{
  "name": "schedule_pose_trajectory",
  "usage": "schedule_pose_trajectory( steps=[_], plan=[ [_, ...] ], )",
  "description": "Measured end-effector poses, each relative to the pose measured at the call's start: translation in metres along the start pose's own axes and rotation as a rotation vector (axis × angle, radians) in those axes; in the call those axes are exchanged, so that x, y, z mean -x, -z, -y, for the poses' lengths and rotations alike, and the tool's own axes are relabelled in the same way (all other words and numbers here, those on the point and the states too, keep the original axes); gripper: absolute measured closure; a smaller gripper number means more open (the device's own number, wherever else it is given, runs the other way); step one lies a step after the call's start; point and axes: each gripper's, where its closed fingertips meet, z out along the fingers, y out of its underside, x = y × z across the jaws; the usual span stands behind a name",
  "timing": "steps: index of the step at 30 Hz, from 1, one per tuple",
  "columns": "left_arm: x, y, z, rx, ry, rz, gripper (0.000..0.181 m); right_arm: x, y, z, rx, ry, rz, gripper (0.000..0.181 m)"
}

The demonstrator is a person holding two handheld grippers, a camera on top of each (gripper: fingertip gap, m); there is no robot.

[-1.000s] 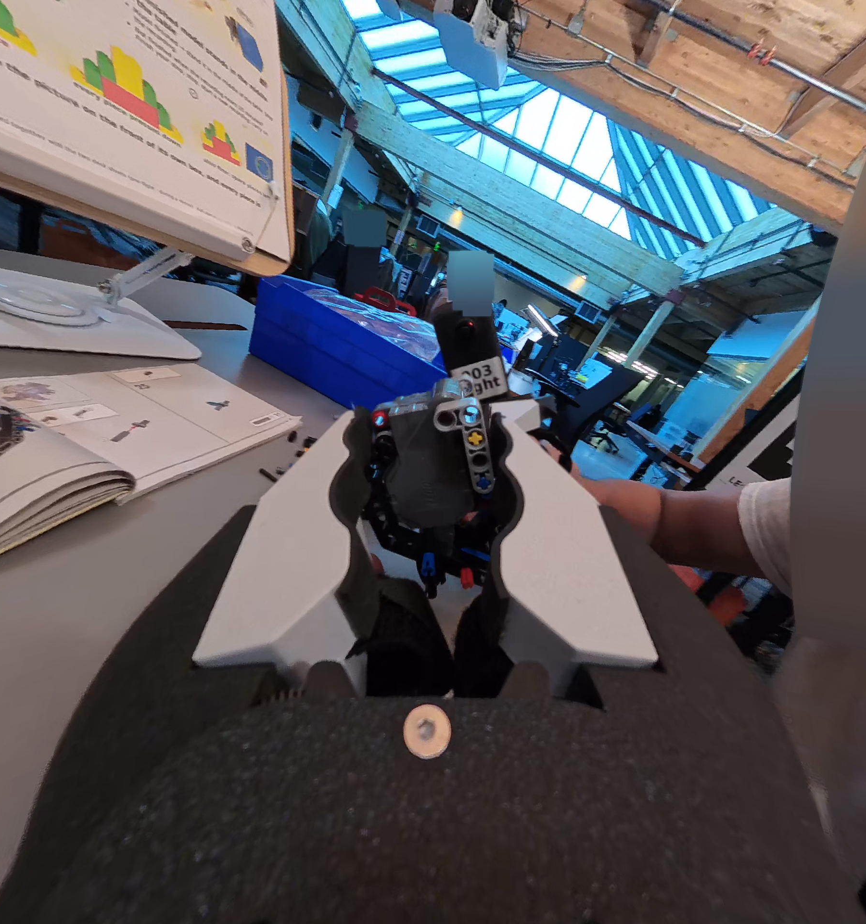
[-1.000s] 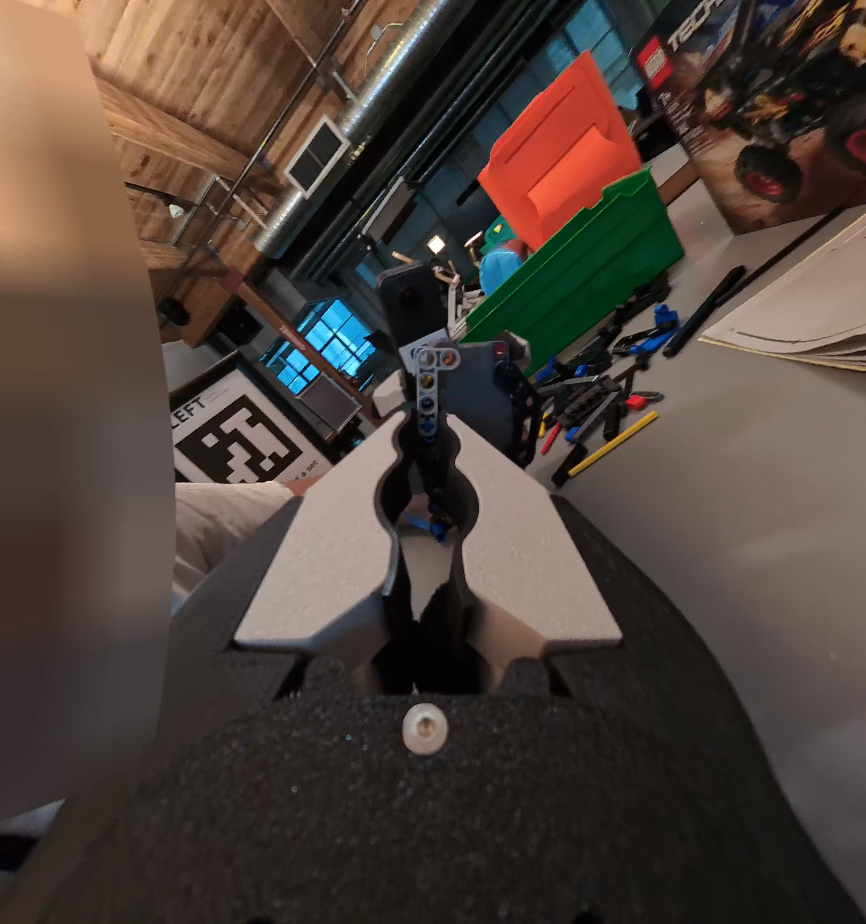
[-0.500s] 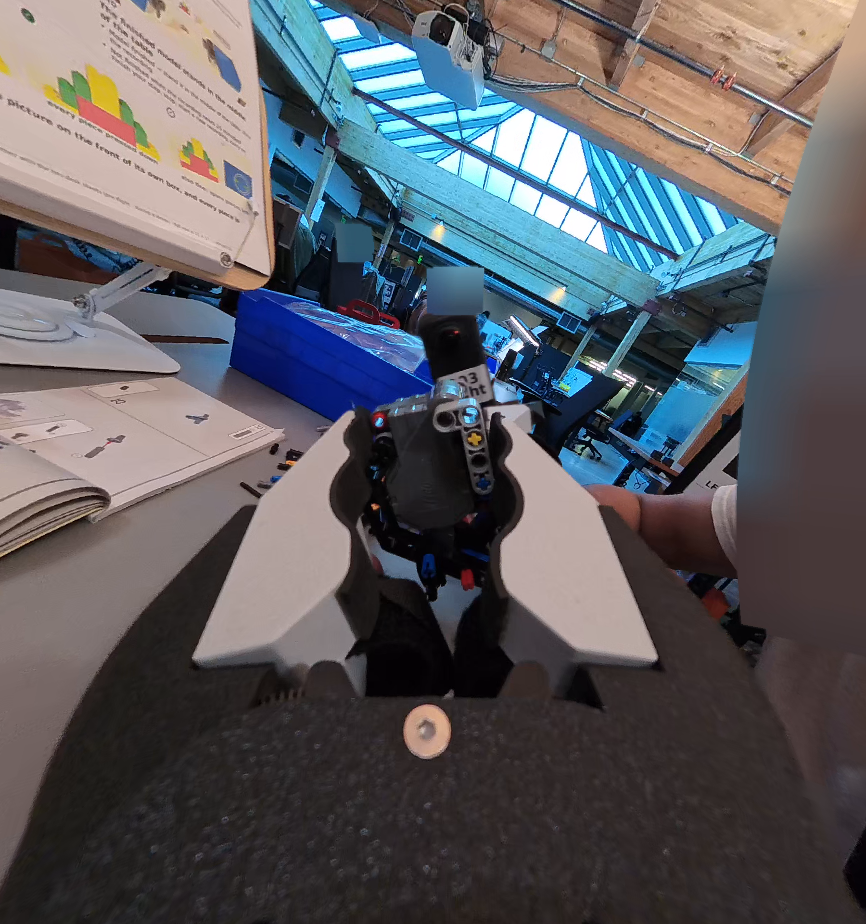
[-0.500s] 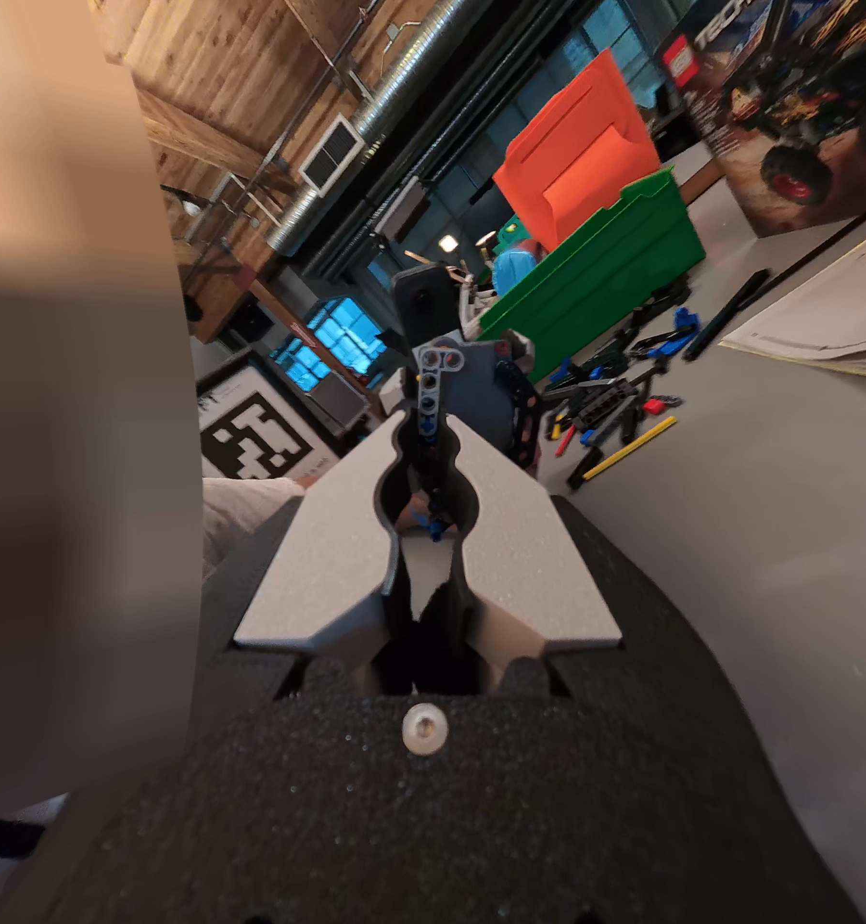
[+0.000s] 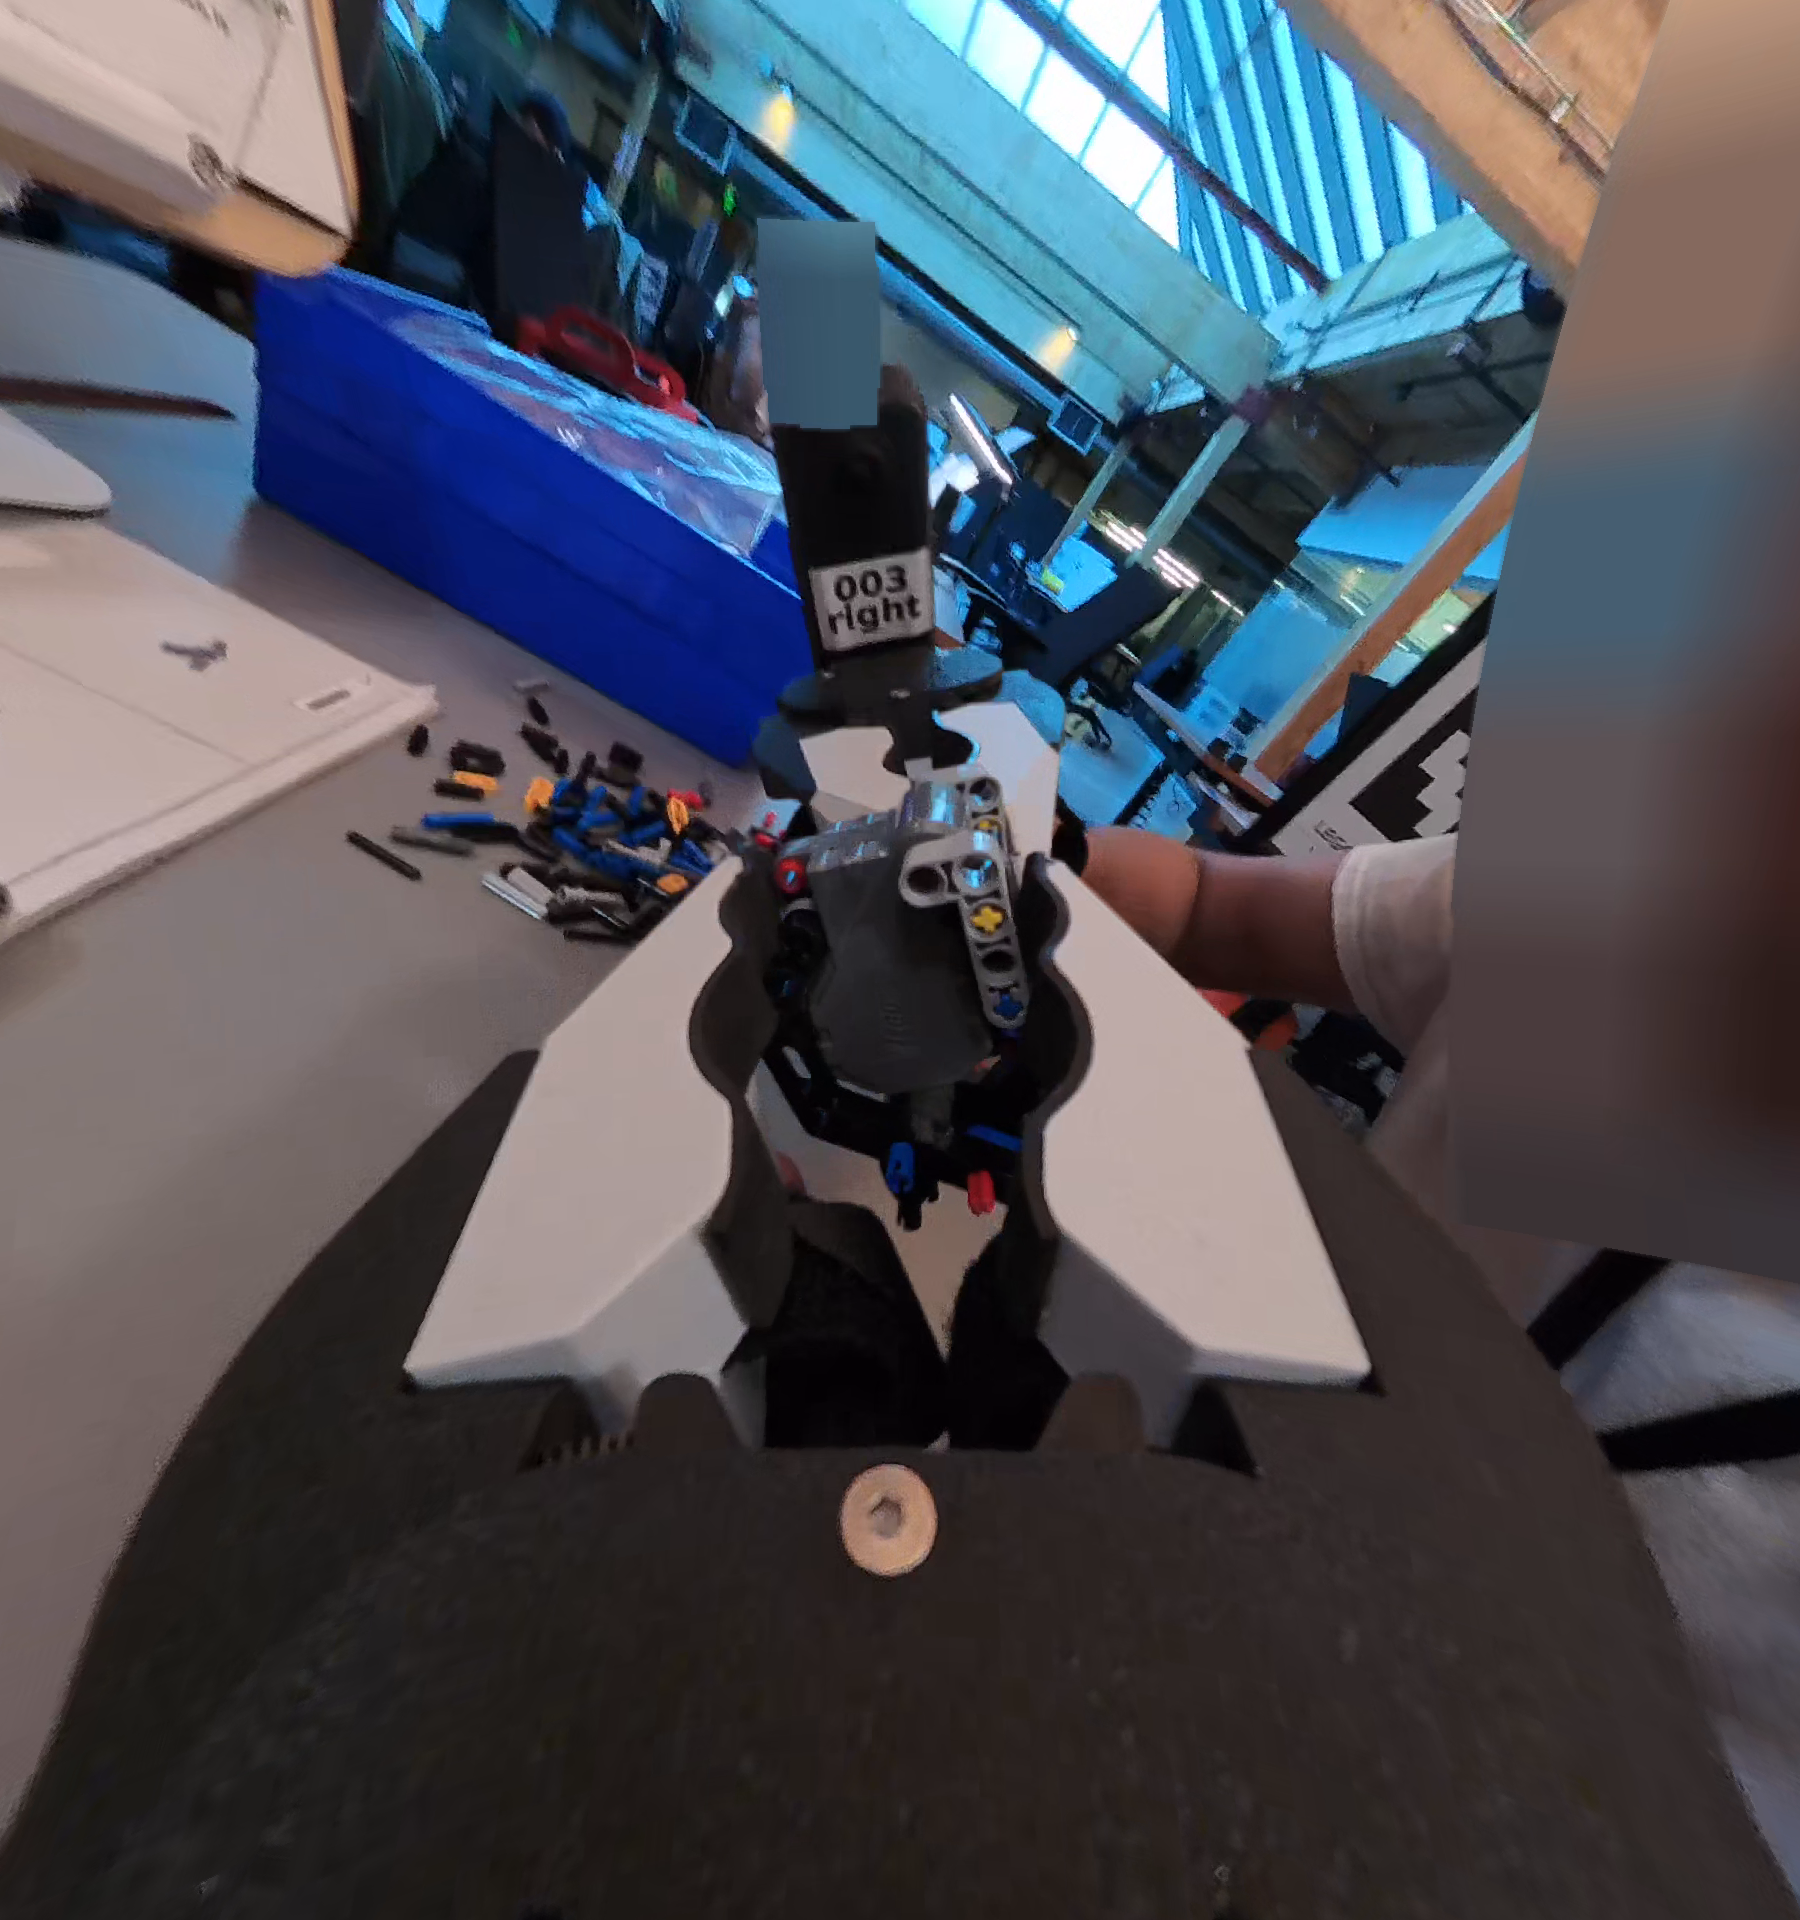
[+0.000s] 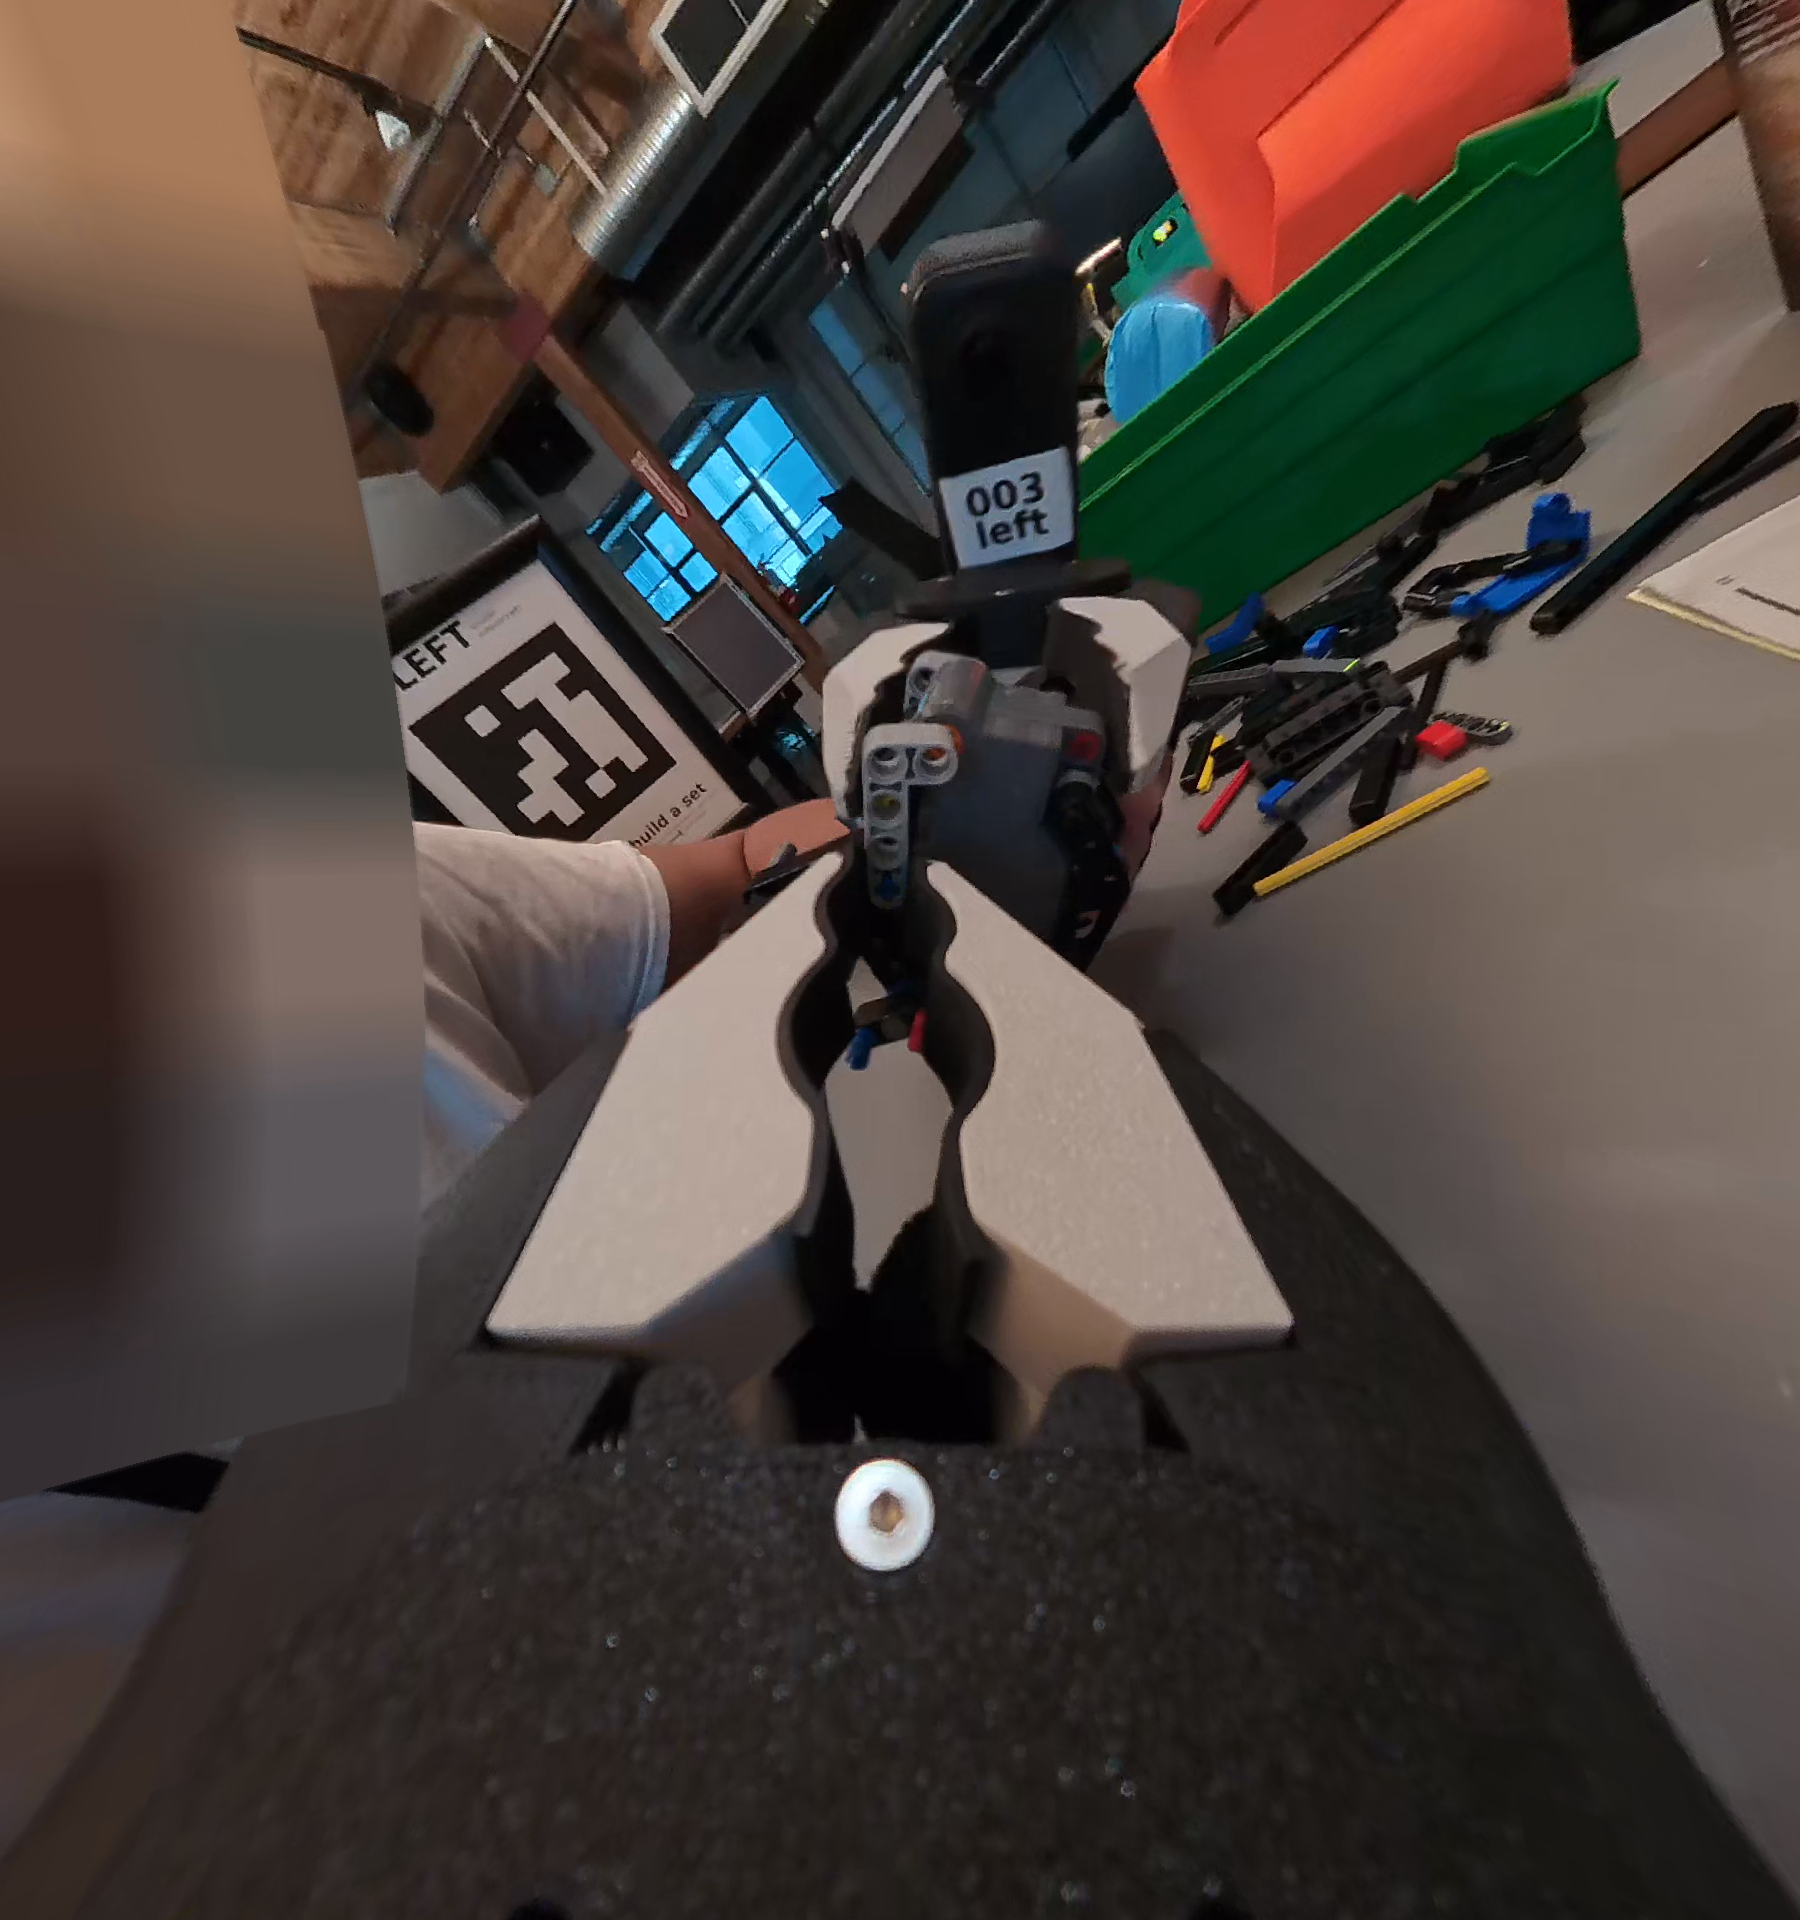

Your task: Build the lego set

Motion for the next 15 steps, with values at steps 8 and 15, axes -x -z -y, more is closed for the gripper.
schedule_pose_trajectory(
  steps=[8,15],
  plan=[
    [0.008,0.001,-0.001,0.012,-0.039,0.077,0.137,-0.010,0.000,-0.001,0.007,-0.005,-0.078,0.176],
    [0.007,0.001,0.000,0.011,-0.072,0.085,0.136,-0.006,-0.004,-0.003,0.006,-0.048,-0.040,0.175]
  ],
)
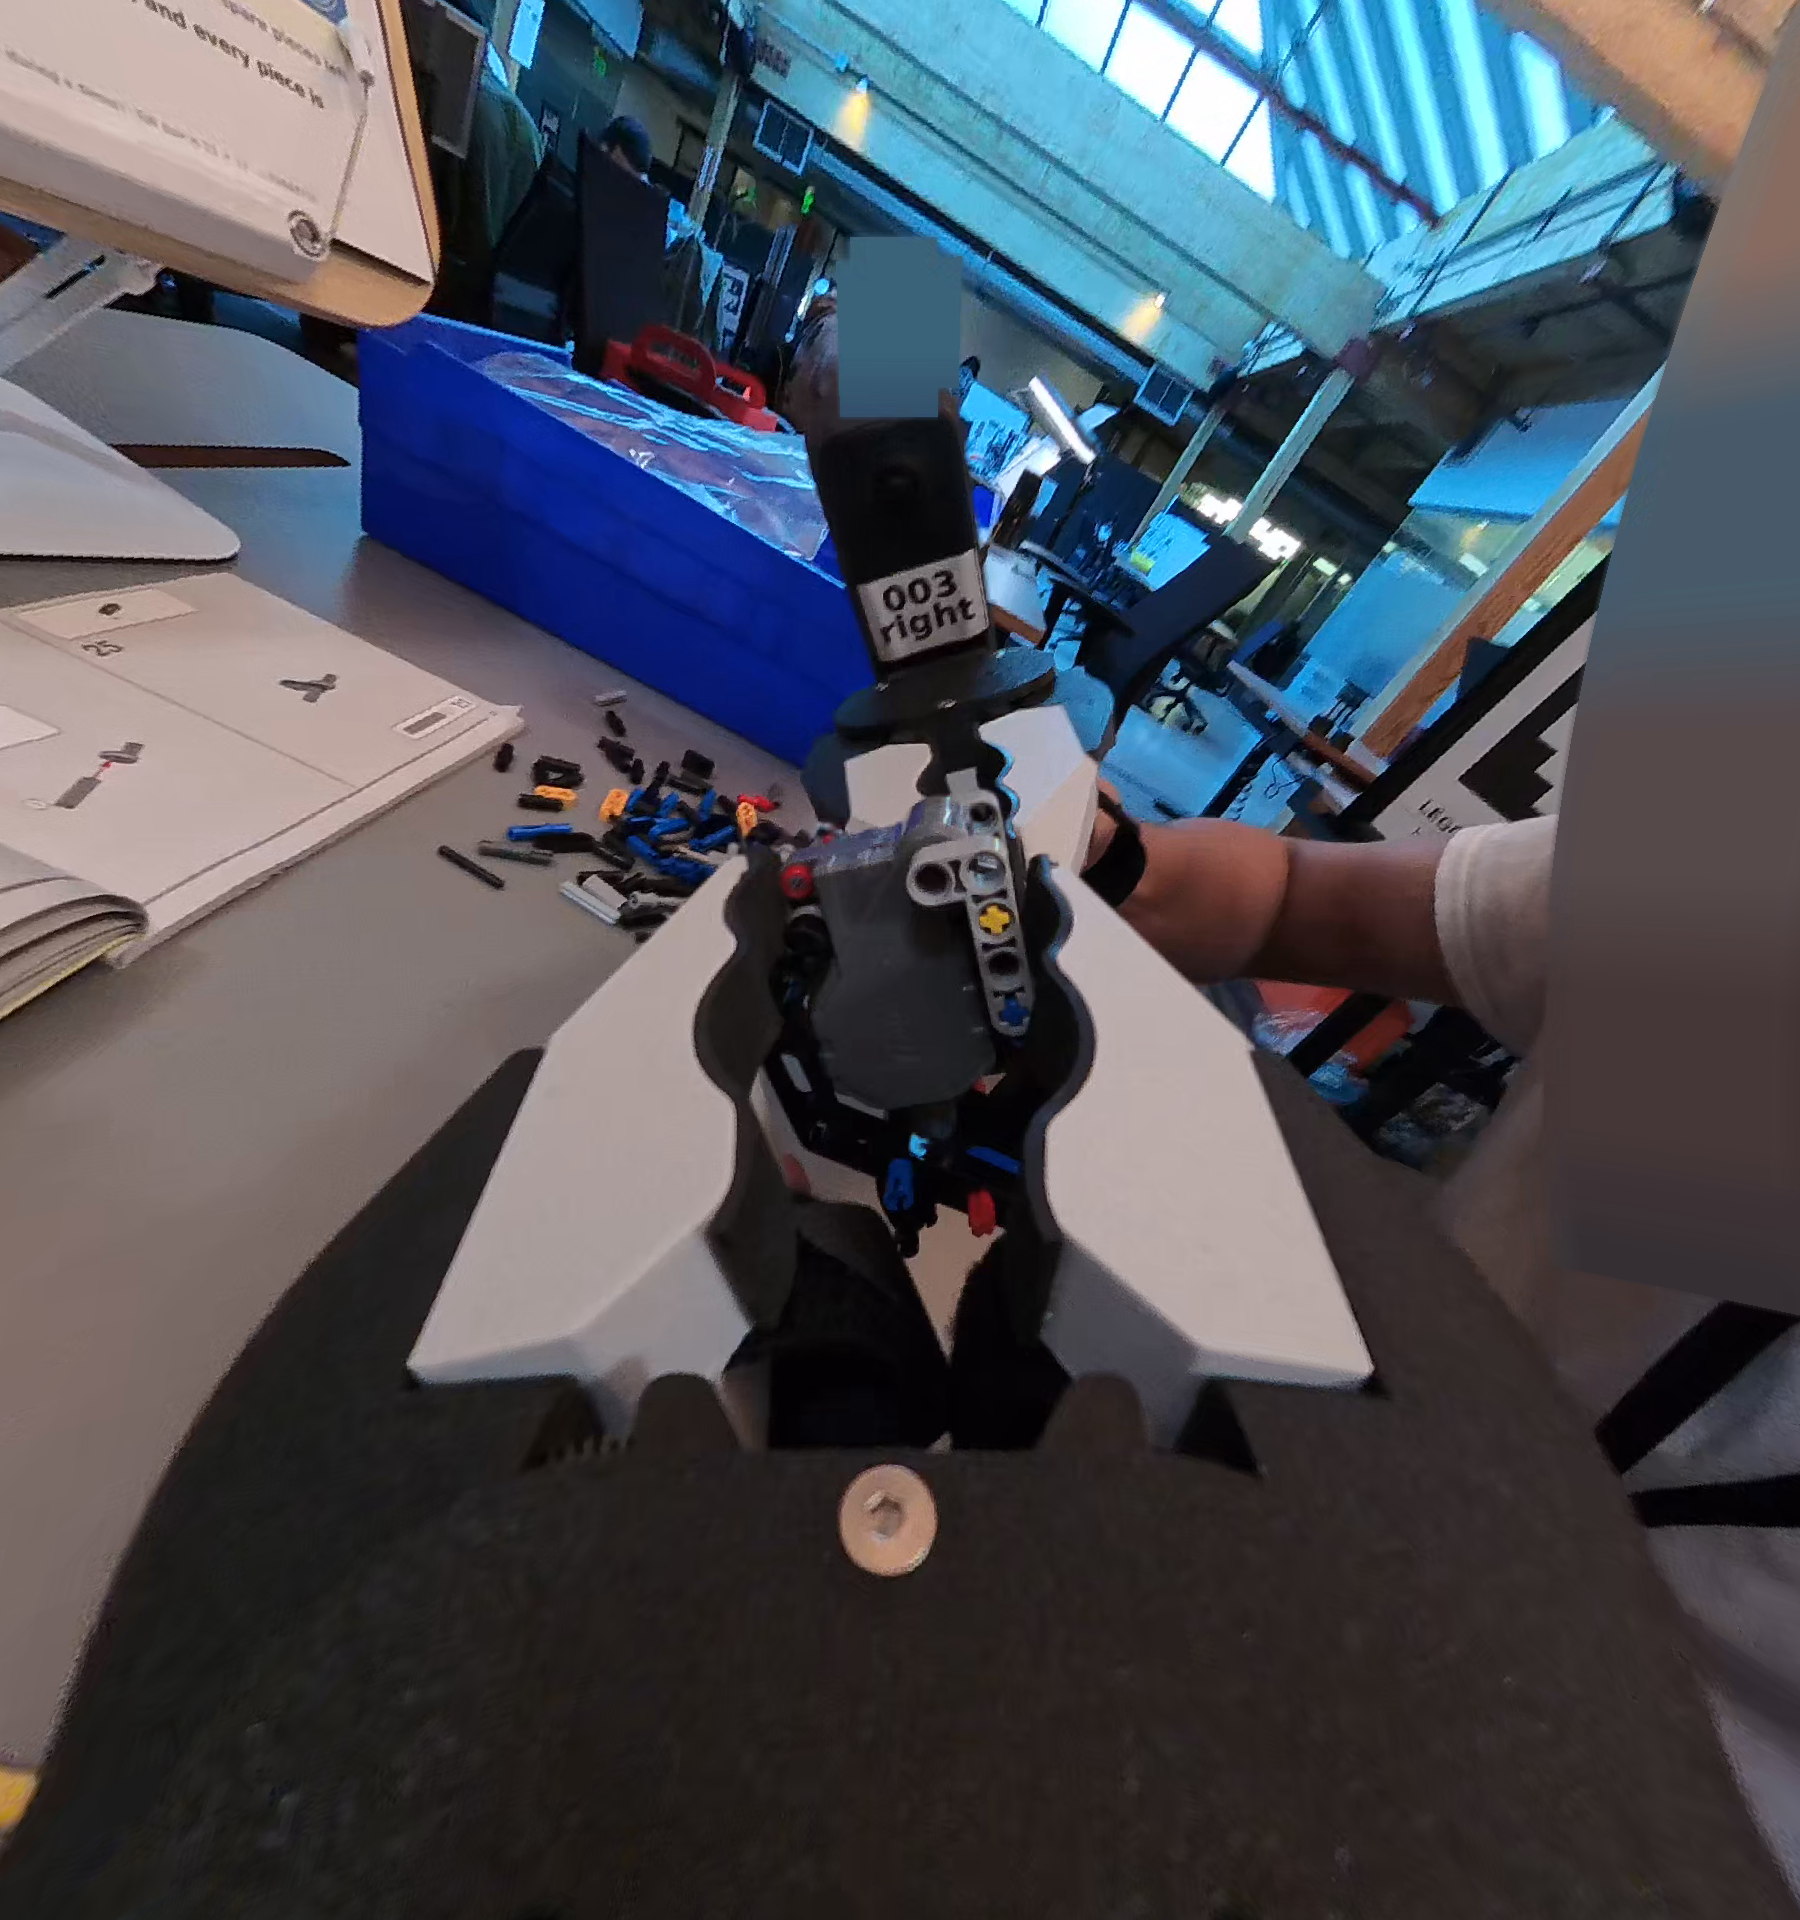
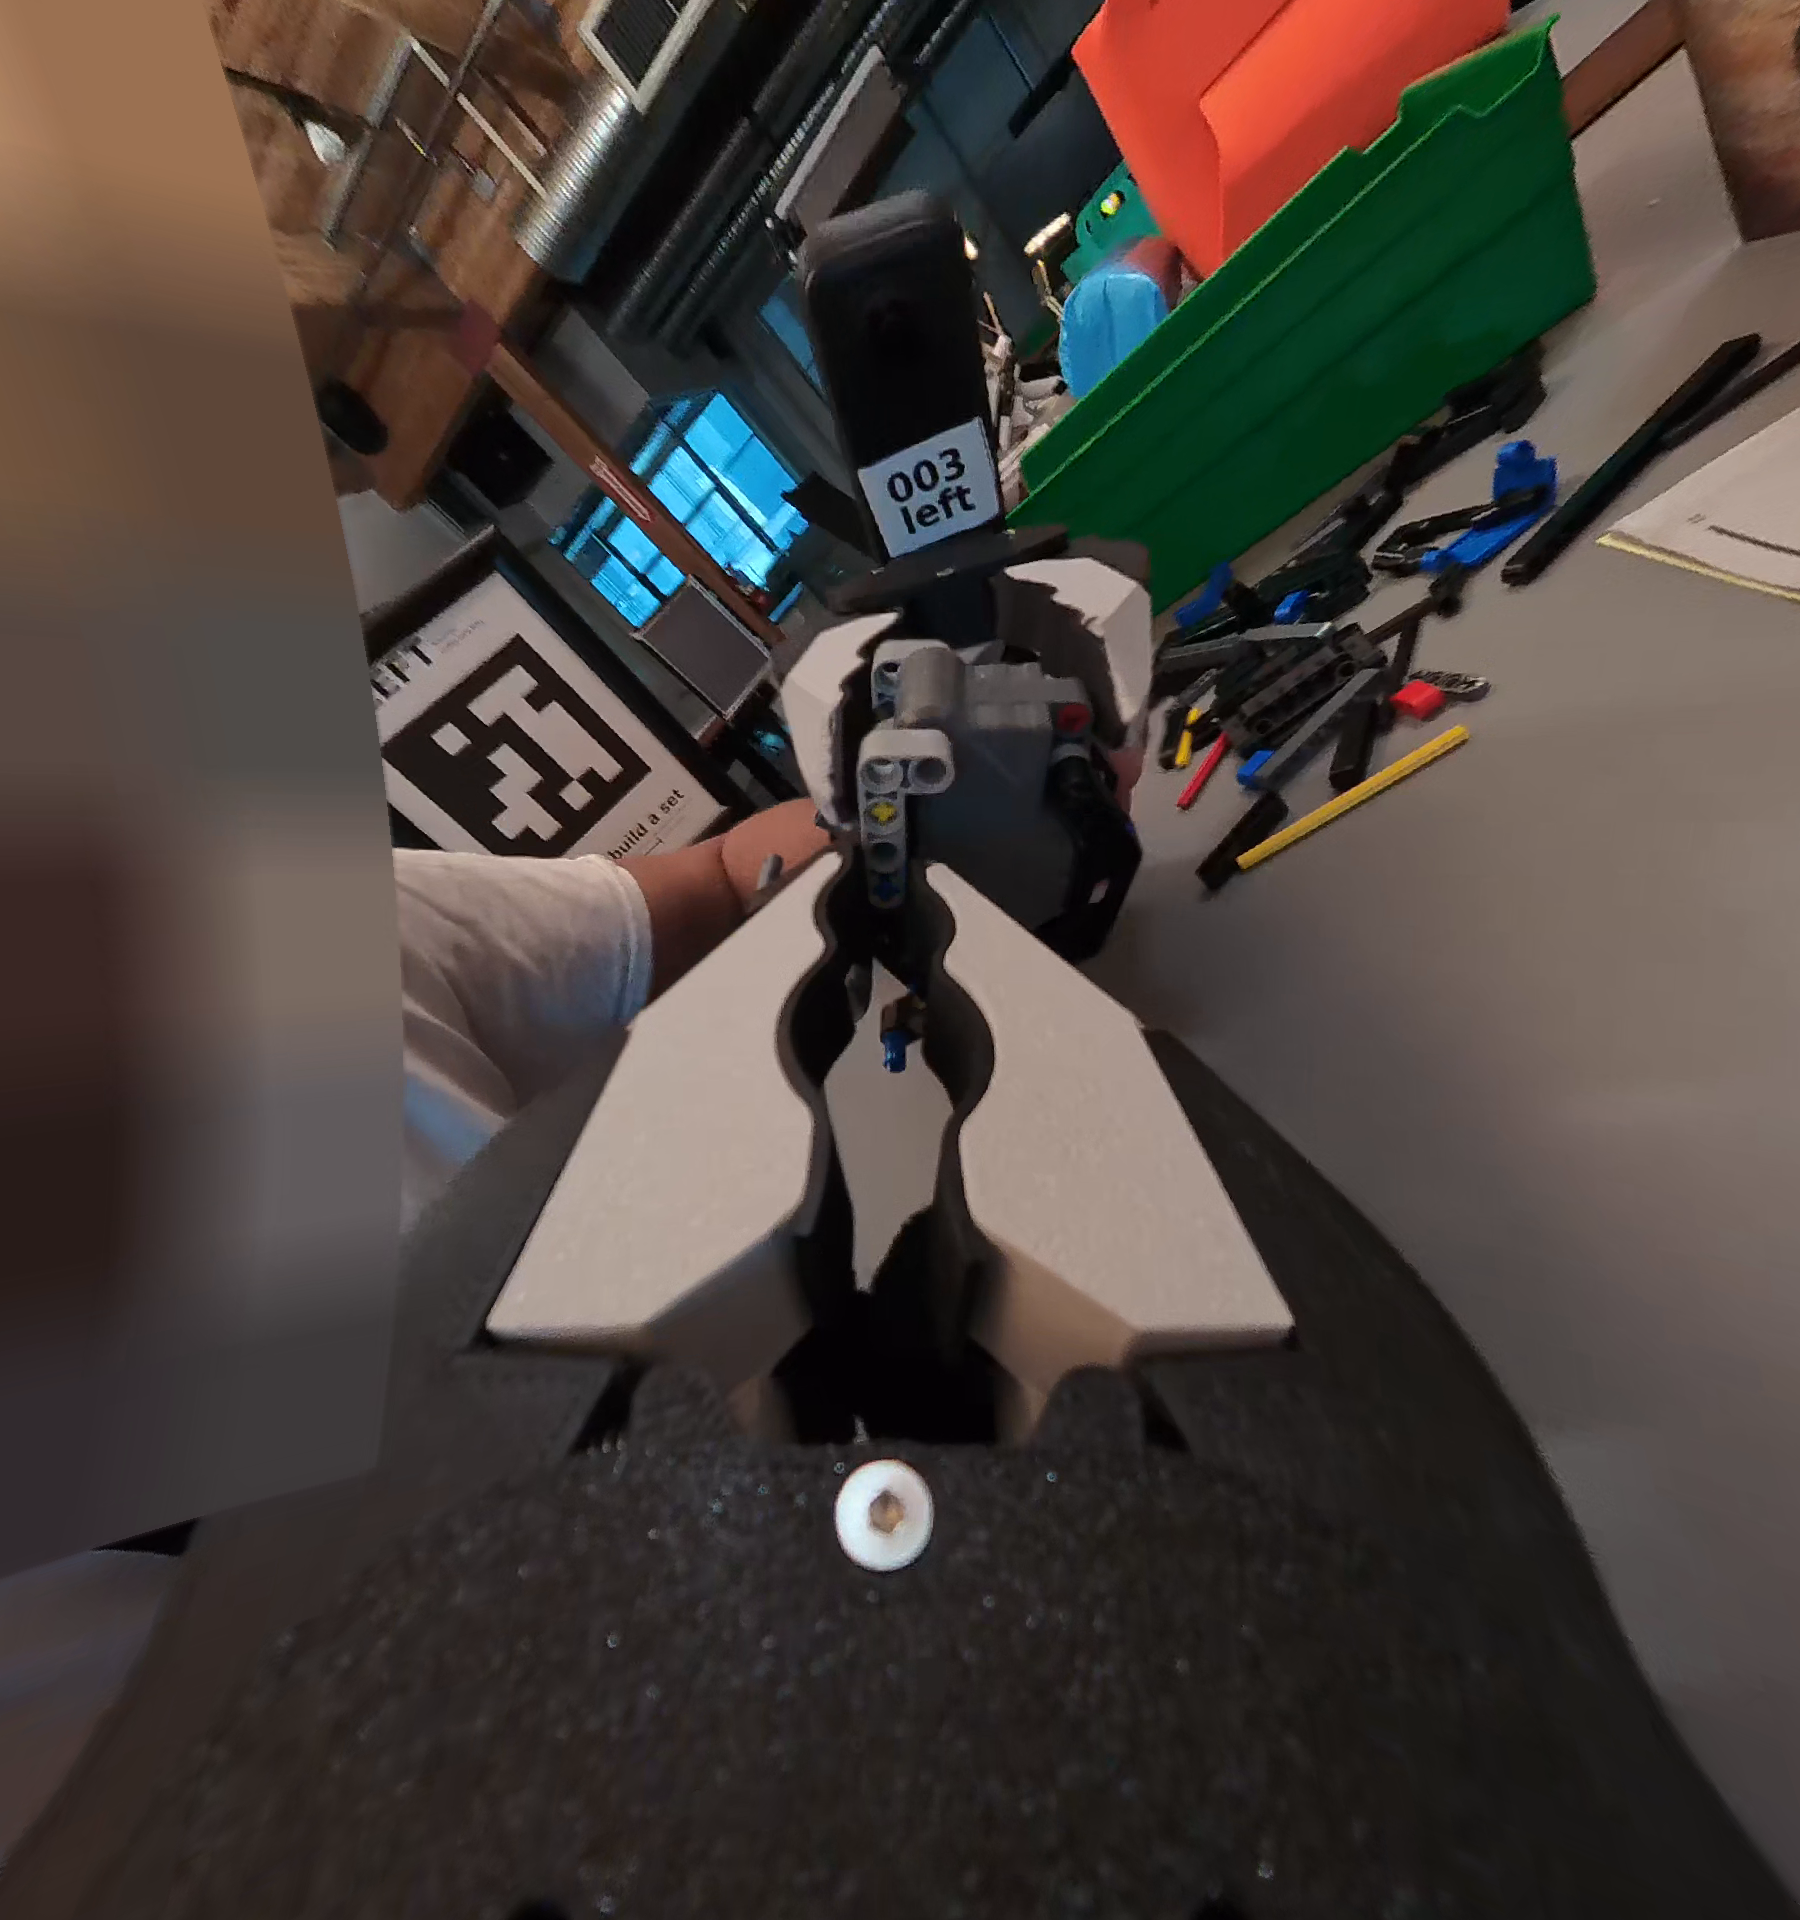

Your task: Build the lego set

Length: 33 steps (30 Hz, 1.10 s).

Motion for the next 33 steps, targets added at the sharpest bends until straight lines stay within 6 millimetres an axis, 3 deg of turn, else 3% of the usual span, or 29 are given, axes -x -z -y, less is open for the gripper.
schedule_pose_trajectory(
  steps=[5,10,14,18,24,30,33],
  plan=[
    [0.005,0.000,0.002,-0.043,0.014,0.005,0.137,-0.003,0.003,0.006,-0.017,-0.037,0.002,0.175],
    [0.008,0.002,0.006,-0.065,0.006,0.020,0.137,-0.006,0.018,0.019,-0.025,0.134,-0.099,0.177],
    [0.006,0.003,0.007,-0.070,0.004,0.014,0.137,-0.003,0.012,0.017,-0.016,0.159,-0.083,0.163],
    [0.003,-0.002,0.001,-0.046,-0.013,0.013,0.137,-0.003,0.010,0.012,0.005,0.152,-0.075,0.175],
    [-0.003,-0.007,-0.007,-0.027,-0.038,-0.008,0.137,0.001,0.012,0.008,0.057,0.206,-0.085,0.175],
    [-0.004,-0.010,-0.012,0.000,-0.030,-0.007,0.137,0.000,0.014,0.004,0.075,0.153,-0.047,0.175],
    [0.001,-0.008,-0.009,0.020,-0.159,0.071,0.138,-0.004,0.013,0.006,0.070,0.152,-0.069,0.175]
  ],
)
